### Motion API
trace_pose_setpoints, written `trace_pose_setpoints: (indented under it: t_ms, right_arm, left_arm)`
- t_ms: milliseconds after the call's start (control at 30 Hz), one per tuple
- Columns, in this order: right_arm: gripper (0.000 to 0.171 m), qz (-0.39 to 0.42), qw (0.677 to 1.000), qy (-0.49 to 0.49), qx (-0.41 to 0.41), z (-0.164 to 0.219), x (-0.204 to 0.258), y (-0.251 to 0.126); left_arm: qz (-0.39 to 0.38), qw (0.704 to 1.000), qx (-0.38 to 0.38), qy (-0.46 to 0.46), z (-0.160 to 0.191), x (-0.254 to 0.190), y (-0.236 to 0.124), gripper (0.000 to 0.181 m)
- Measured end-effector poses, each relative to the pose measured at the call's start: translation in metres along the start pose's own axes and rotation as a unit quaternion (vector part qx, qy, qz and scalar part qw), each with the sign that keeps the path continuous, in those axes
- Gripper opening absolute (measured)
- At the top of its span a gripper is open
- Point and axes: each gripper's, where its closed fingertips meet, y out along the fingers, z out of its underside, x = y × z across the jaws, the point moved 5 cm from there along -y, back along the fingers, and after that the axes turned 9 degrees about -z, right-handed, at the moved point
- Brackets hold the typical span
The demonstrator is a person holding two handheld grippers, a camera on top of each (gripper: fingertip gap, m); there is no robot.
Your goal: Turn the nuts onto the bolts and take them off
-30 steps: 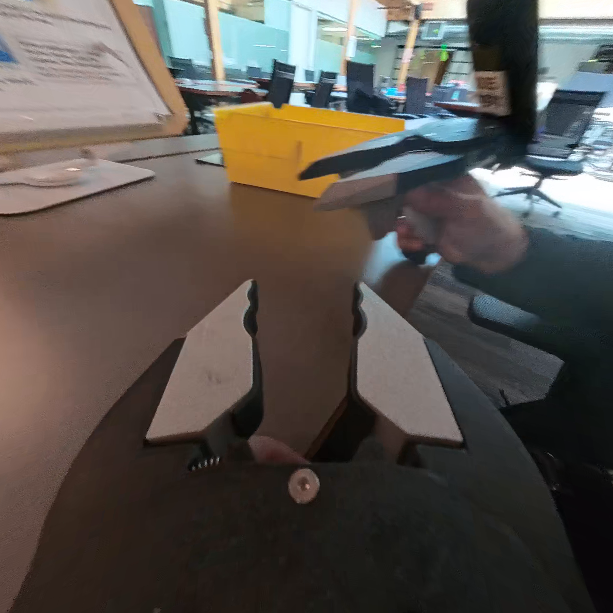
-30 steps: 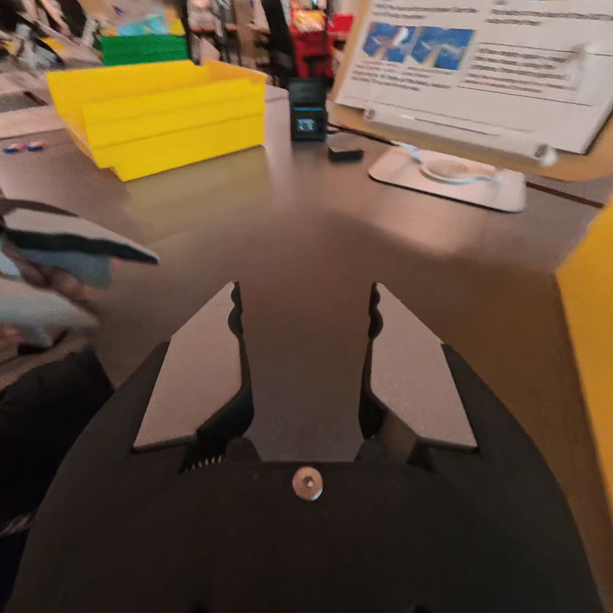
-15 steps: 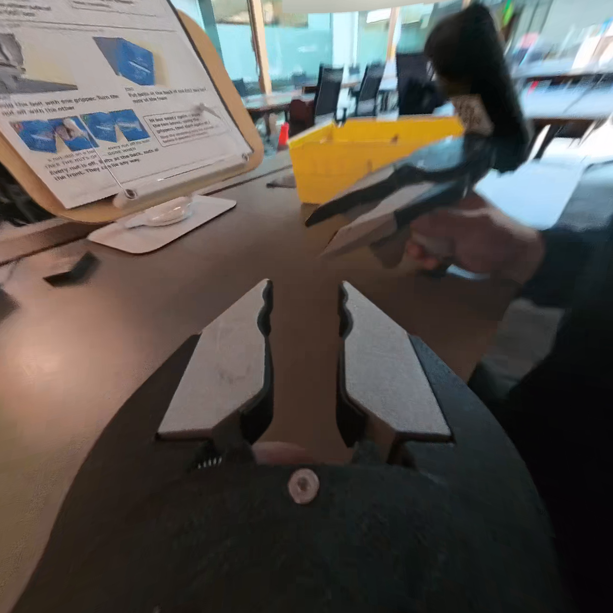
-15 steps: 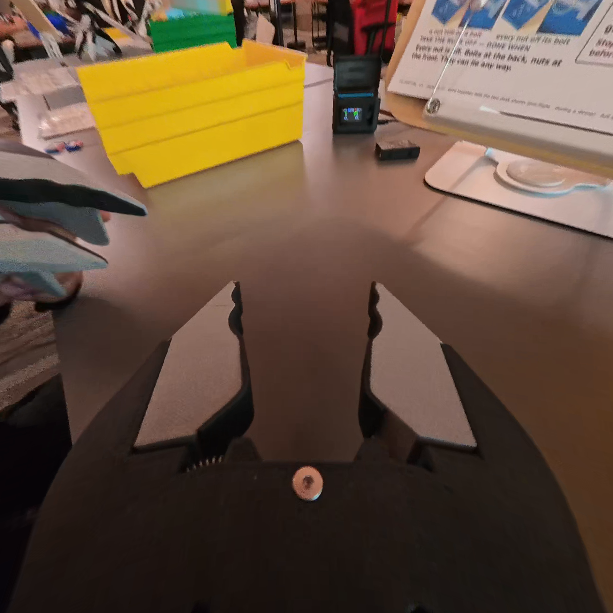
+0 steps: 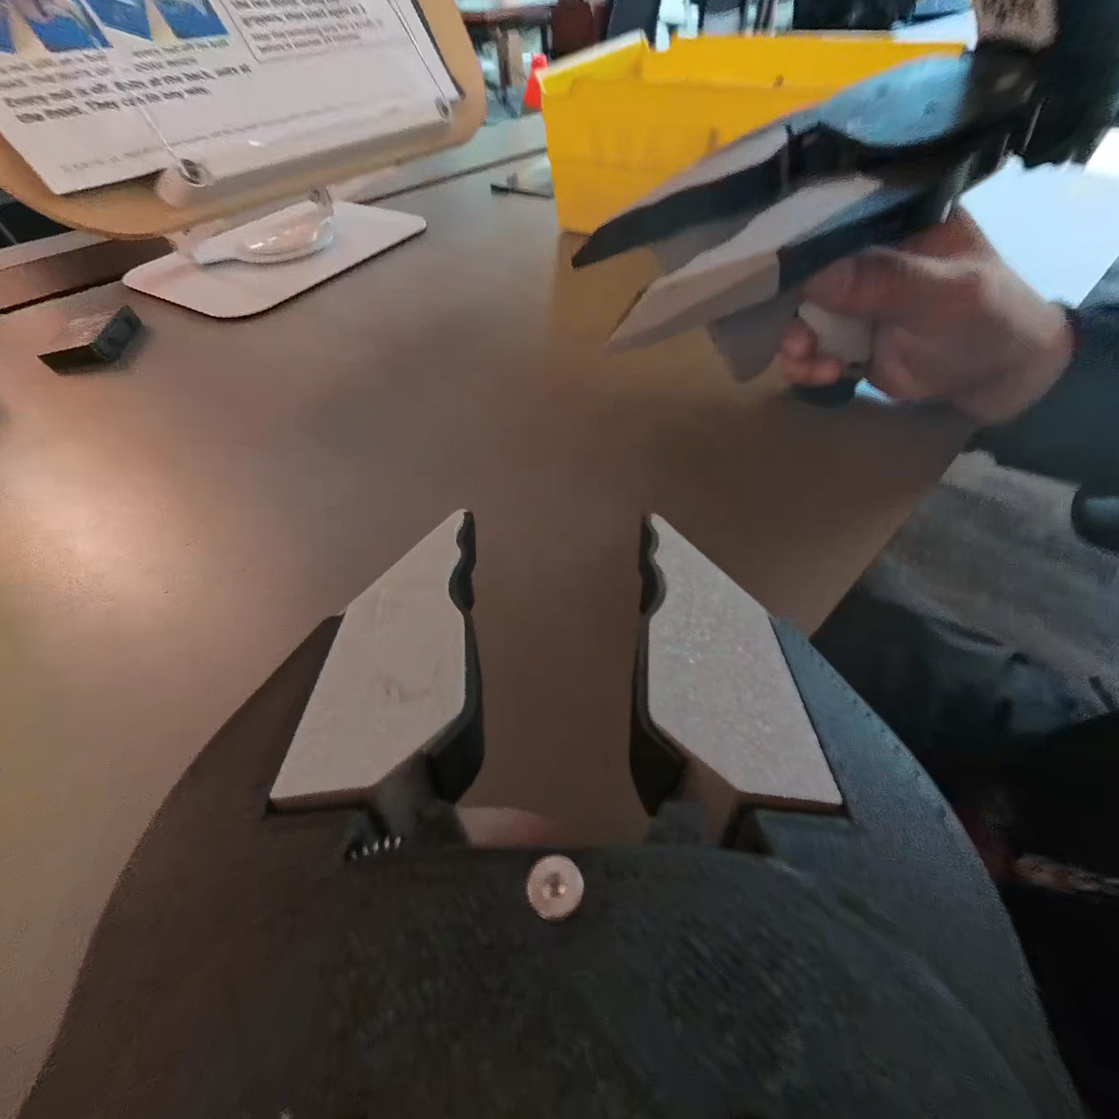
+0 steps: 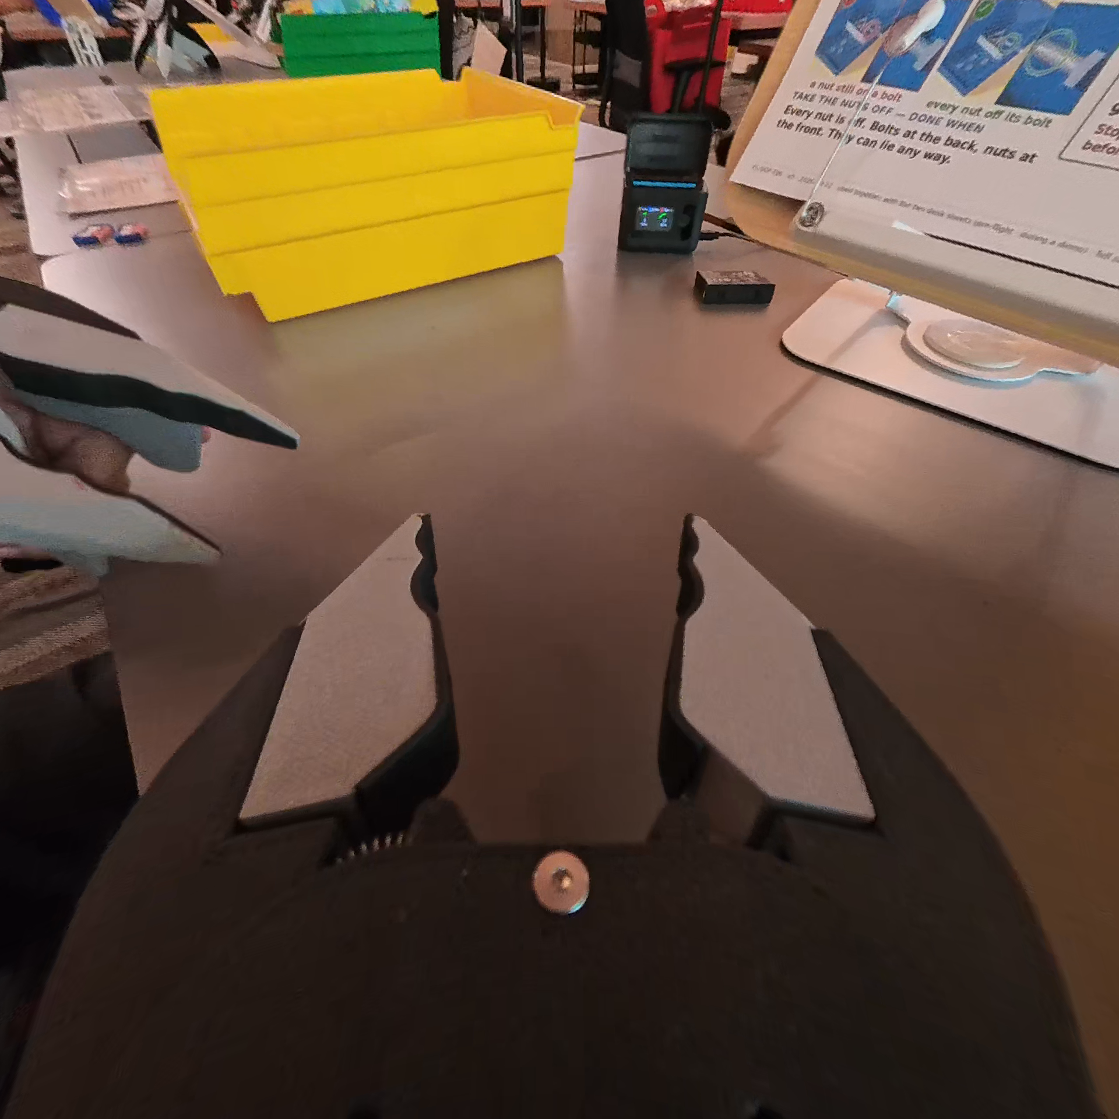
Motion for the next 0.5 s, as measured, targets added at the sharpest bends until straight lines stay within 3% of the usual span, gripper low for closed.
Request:
trace_pose_setpoints:
  t_ms: [167,333,400,500]
  right_arm:
    - [0.076,0.003,1.0,-0.002,-0.009,0.002,0.003,-0.01]
    - [0.078,0.034,0.998,-0.049,0.036,0.012,-0.004,-0.017]
    - [0.077,0.069,0.994,-0.067,0.057,0.017,-0.012,-0.022]
    - [0.073,0.066,0.996,-0.054,0.04,0.015,-0.015,-0.027]
  left_arm:
    - [-0.006,0.998,0.031,0.063,0.008,-0.011,0.005,0.059]
    - [-0.014,0.998,0.049,0.041,0.002,-0.008,-0.008,0.06]
    - [-0.014,0.998,0.065,0.012,-0.004,0.007,-0.024,0.06]
    - [-0.076,0.996,0.054,-0.013,-0.024,0.07,-0.063,0.056]
